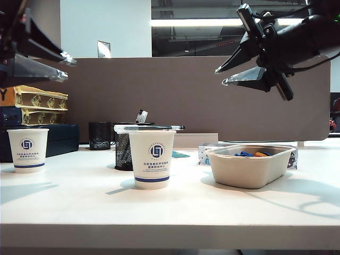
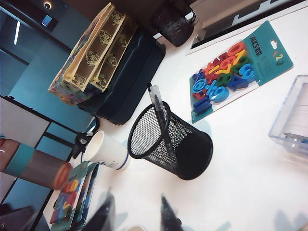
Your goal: Pick up one pen and put it in the pen container.
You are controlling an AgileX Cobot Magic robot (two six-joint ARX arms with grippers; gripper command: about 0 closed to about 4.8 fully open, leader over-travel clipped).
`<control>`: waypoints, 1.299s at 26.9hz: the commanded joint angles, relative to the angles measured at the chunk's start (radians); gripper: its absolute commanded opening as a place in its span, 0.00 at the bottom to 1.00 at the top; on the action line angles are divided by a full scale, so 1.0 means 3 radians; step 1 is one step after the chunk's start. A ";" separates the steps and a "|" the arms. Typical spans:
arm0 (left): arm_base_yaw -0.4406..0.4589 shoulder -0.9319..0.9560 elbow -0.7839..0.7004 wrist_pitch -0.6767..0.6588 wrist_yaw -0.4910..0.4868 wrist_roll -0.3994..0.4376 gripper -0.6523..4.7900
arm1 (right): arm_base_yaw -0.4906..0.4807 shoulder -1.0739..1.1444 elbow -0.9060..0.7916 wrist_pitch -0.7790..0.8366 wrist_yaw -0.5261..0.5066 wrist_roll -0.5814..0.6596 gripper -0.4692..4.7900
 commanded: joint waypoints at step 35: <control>-0.0320 0.0300 0.0178 -0.0477 0.0042 0.1040 0.58 | 0.0429 0.0351 0.0103 -0.0318 -0.0155 0.0615 0.42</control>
